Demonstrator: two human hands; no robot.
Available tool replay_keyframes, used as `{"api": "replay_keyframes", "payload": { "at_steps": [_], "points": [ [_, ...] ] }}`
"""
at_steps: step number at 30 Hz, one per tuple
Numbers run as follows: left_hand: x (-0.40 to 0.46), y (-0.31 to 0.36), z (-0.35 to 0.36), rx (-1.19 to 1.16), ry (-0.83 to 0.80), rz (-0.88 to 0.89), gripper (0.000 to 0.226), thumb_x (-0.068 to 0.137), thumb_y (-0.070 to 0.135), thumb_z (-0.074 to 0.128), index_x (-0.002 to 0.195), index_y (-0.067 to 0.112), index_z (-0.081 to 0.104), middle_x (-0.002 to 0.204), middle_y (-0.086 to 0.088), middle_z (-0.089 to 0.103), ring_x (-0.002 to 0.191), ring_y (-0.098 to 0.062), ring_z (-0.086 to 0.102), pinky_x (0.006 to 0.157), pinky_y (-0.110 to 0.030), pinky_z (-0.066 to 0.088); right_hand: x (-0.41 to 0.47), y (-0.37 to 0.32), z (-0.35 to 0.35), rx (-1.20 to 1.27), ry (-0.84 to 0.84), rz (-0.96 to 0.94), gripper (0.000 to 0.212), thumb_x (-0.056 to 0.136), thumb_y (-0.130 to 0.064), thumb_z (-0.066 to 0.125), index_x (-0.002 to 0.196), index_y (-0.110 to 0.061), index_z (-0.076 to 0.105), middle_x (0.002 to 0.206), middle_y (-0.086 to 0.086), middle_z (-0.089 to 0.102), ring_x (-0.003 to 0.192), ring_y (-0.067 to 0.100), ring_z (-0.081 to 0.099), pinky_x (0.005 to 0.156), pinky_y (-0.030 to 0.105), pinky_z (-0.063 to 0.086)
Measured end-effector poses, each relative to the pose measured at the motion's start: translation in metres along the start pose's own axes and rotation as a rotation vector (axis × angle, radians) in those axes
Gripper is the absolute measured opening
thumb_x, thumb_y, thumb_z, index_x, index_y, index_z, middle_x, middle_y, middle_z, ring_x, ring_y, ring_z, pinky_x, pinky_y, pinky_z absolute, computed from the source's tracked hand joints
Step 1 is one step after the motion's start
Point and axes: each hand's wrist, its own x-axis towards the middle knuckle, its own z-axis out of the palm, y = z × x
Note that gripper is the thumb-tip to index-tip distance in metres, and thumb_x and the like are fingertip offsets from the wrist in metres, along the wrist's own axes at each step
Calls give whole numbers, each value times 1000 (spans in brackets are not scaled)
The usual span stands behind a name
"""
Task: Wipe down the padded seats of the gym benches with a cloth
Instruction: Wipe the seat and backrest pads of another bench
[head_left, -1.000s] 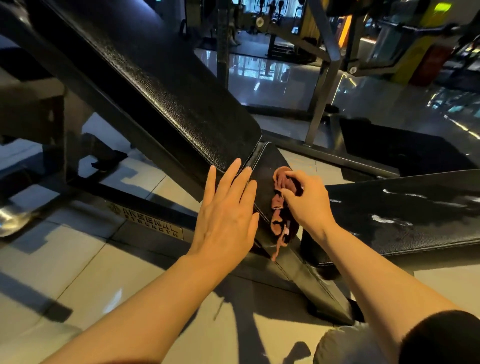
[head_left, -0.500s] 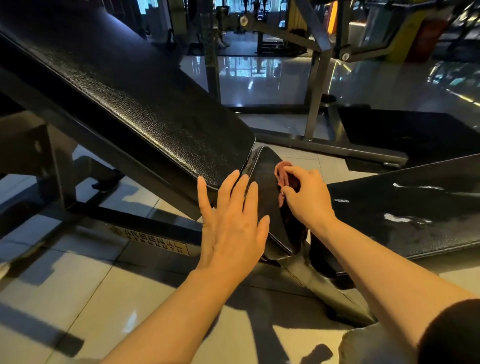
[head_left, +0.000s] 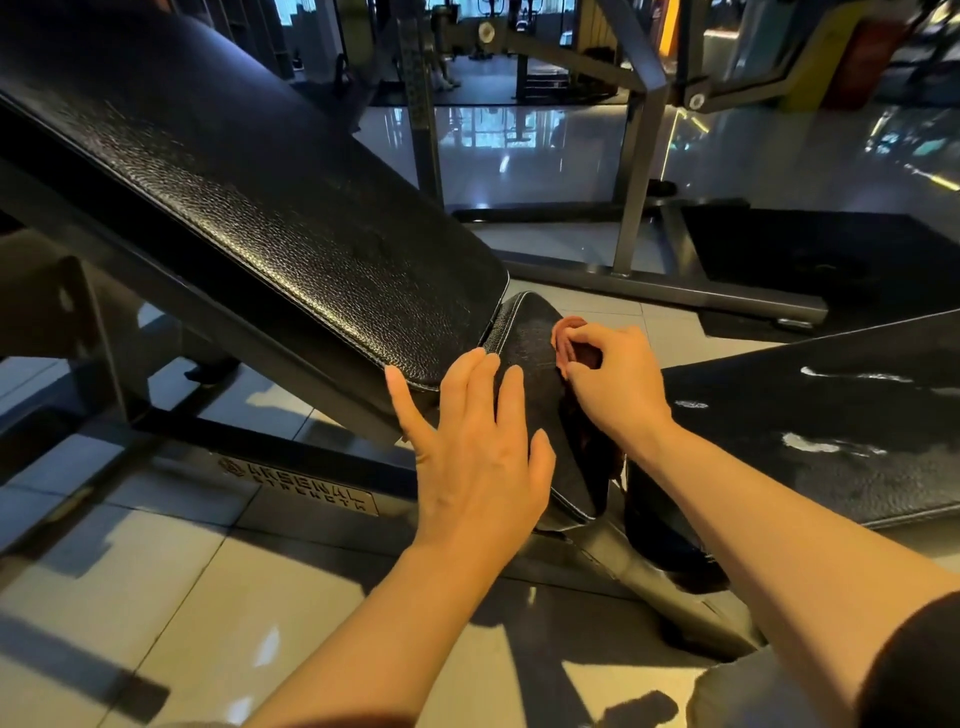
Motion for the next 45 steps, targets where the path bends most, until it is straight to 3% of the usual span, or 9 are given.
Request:
{"api": "replay_keyframes", "payload": {
  "at_steps": [5, 12, 18, 24, 31, 38, 43, 45],
  "points": [
    [2, 1, 5, 32, 21, 9, 49, 80, 38, 58, 123, 14, 60, 131, -8, 54, 133, -24, 41, 108, -65, -15, 1, -9, 4, 101, -58, -191, 38, 93, -14, 60, 130, -25, 59, 123, -8, 41, 113, 2, 39, 84, 4, 30],
    [5, 4, 11, 20, 81, -11, 48, 76, 37, 66, 120, 16, 63, 128, -7, 56, 131, -23, 41, 108, -64, -14, 17, 3, 8, 30, 28, -50, 40, 96, -12, 55, 135, -22, 55, 129, 2, 44, 122, 16, 44, 94, 18, 31],
    [8, 4, 16, 7, 105, -29, 45, 75, 38, 62, 116, 19, 65, 128, -5, 56, 131, -21, 41, 108, -66, -13, 24, -4, 19, 94, 12, -219, 37, 95, -9, 55, 129, -24, 60, 121, -9, 40, 118, 6, 41, 90, 8, 30],
    [8, 4, 18, -11, 122, -38, 42, 75, 38, 60, 113, 21, 67, 127, -4, 57, 129, -20, 42, 107, -66, -13, 43, 14, 21, 39, 61, -15, 38, 98, -12, 49, 134, -22, 55, 132, 7, 43, 127, 23, 41, 97, 23, 31],
    [11, 6, 21, -25, 139, -58, 40, 74, 36, 62, 110, 22, 69, 125, -1, 59, 128, -20, 47, 107, -67, -13, 44, -2, 25, 29, 59, -267, 36, 95, -8, 53, 128, -21, 60, 119, -3, 39, 121, 19, 43, 98, 24, 36],
    [9, 7, 19, -25, 128, -69, 39, 75, 37, 61, 110, 22, 69, 126, -1, 59, 128, -20, 46, 107, -66, -13, 45, 5, 27, 31, 96, -123, 35, 96, -11, 51, 129, -21, 59, 127, 8, 44, 121, 25, 44, 99, 31, 40],
    [10, 7, 18, -25, 113, -69, 39, 76, 37, 60, 111, 22, 68, 126, 0, 59, 129, -19, 45, 107, -66, -14, 31, -6, 28, 66, 58, -327, 33, 94, -10, 56, 125, -22, 63, 127, 2, 43, 121, 18, 43, 98, 24, 36],
    [10, 7, 17, -24, 104, -65, 40, 76, 37, 60, 112, 22, 68, 127, -1, 58, 129, -20, 46, 107, -66, -14, 32, -2, 26, 56, 50, -328, 34, 95, -10, 55, 126, -23, 62, 129, 2, 44, 123, 20, 42, 97, 25, 35]
  ]
}}
